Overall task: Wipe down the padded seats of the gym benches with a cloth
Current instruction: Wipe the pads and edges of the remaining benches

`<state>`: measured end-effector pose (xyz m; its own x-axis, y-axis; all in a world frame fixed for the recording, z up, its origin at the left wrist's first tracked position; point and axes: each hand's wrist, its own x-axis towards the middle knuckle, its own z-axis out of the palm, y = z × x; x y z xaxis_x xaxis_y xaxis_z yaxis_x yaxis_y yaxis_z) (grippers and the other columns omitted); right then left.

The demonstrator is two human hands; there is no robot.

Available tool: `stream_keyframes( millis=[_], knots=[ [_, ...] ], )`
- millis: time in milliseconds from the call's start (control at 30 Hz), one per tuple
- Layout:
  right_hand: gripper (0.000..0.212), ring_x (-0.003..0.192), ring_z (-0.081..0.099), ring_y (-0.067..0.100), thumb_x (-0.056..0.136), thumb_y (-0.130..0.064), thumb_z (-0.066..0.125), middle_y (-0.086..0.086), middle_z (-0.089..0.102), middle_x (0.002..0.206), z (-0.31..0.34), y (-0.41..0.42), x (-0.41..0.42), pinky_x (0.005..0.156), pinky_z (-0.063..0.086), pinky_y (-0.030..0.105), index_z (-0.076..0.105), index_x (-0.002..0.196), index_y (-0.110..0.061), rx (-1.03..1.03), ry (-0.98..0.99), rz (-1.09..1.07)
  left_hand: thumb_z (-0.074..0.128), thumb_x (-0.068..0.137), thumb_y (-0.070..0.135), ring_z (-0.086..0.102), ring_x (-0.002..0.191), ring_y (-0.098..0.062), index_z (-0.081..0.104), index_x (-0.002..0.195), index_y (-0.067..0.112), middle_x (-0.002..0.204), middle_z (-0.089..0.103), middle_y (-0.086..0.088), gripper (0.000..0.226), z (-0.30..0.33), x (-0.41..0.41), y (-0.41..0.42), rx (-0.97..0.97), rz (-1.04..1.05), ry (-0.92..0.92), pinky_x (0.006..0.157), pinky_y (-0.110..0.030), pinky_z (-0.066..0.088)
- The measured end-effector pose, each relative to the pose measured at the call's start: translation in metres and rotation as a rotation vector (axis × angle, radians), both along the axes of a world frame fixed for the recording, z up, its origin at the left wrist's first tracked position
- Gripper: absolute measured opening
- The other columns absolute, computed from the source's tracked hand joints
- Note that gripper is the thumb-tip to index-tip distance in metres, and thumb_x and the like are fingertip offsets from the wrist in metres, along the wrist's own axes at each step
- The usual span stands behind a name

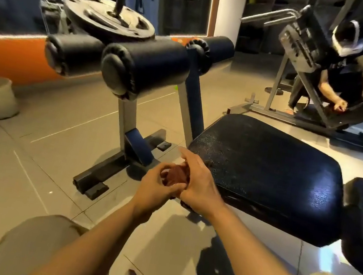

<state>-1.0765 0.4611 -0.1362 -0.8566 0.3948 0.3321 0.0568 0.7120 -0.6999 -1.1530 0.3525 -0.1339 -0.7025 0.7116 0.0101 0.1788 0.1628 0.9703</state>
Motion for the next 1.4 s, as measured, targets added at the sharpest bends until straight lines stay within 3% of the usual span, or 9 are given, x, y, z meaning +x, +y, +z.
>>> stream_keyframes(
  millis=[100,233,433,600,767,867,1033,1333,1400],
  knots=[
    [0.093,0.117,0.040,0.006,0.075,-0.017,0.081,0.001,0.042,0.138,-0.008,-0.004,-0.011,0.099,0.045,0.028,0.027,0.149,-0.025,0.079,-0.060,0.061,0.079,0.075,0.009,0.059,0.097,-0.014,0.059,0.105,0.023,0.102,0.061,0.003,0.038,-0.016,-0.014,-0.001,-0.003,0.125,0.068,0.083,-0.031,0.056],
    [0.068,0.124,0.042,0.011,0.077,-0.024,0.077,-0.002,0.045,0.137,0.000,0.018,-0.011,0.105,0.040,0.029,0.047,0.137,-0.022,0.153,-0.064,-0.003,0.076,0.079,0.013,0.058,0.099,-0.015,0.059,0.110,0.020,0.105,0.059,0.001,0.036,-0.038,-0.027,0.002,0.027,0.278,0.073,0.092,-0.039,0.054],
    [0.030,0.117,0.048,0.012,0.094,-0.022,0.058,-0.004,0.058,0.124,-0.011,0.061,-0.012,0.090,0.035,0.022,0.062,0.124,-0.020,0.306,-0.158,-0.424,0.071,0.084,0.026,0.055,0.109,-0.015,0.056,0.116,0.027,0.118,0.057,0.002,0.036,-0.047,-0.032,0.037,0.118,0.381,0.134,0.099,-0.038,0.049],
    [0.028,0.107,0.047,0.016,0.094,-0.020,0.054,0.001,0.056,0.117,-0.028,0.061,-0.023,0.079,0.036,0.025,0.063,0.120,-0.016,0.411,-0.142,-0.499,0.071,0.084,0.022,0.051,0.112,-0.008,0.058,0.124,0.022,0.121,0.057,0.005,0.042,-0.057,-0.011,0.065,0.162,0.333,0.186,0.094,-0.008,0.036],
    [0.026,0.104,0.046,0.021,0.093,-0.017,0.052,0.004,0.054,0.114,-0.031,0.061,-0.027,0.079,0.039,0.032,0.063,0.117,-0.013,0.472,-0.149,-0.504,0.066,0.087,0.016,0.054,0.109,-0.011,0.060,0.122,0.020,0.120,0.059,0.002,0.036,-0.057,-0.026,0.081,0.152,0.376,0.162,0.099,-0.019,0.041],
    [0.026,0.104,0.047,0.023,0.094,-0.016,0.052,0.007,0.055,0.115,-0.032,0.060,-0.027,0.082,0.046,0.042,0.062,0.118,-0.011,0.488,-0.141,-0.497,0.059,0.093,0.015,0.051,0.087,0.005,0.056,0.127,0.016,0.114,0.058,0.002,0.034,-0.051,-0.049,0.090,0.109,0.350,0.054,0.080,0.003,0.032],
    [0.037,0.096,0.049,0.025,0.092,-0.028,0.038,0.007,0.055,0.110,-0.035,0.060,-0.028,0.077,0.048,0.047,0.062,0.115,-0.011,0.527,-0.116,-0.485,0.061,0.091,0.011,0.050,0.104,-0.003,0.055,0.126,0.017,0.114,0.057,0.008,0.036,-0.064,-0.040,0.089,0.232,0.352,0.074,0.094,-0.017,0.043],
    [0.040,0.094,0.048,0.027,0.088,-0.031,0.034,0.006,0.054,0.109,-0.035,0.061,-0.032,0.076,0.046,0.050,0.061,0.112,-0.014,0.549,-0.134,-0.511,0.053,0.096,0.021,0.053,0.111,-0.016,0.057,0.127,0.016,0.118,0.061,-0.006,0.031,-0.069,-0.076,0.118,0.151,0.234,0.024,0.099,-0.031,0.044],
    [0.042,0.096,0.047,0.024,0.087,-0.037,0.034,0.003,0.054,0.110,-0.031,0.065,-0.033,0.079,0.045,0.047,0.061,0.113,-0.018,0.527,-0.146,-0.498,0.054,0.096,0.020,0.052,0.110,-0.014,0.057,0.126,0.017,0.117,0.060,-0.002,0.030,-0.070,-0.068,0.112,0.225,0.234,0.053,0.098,-0.024,0.042]
  ],
)
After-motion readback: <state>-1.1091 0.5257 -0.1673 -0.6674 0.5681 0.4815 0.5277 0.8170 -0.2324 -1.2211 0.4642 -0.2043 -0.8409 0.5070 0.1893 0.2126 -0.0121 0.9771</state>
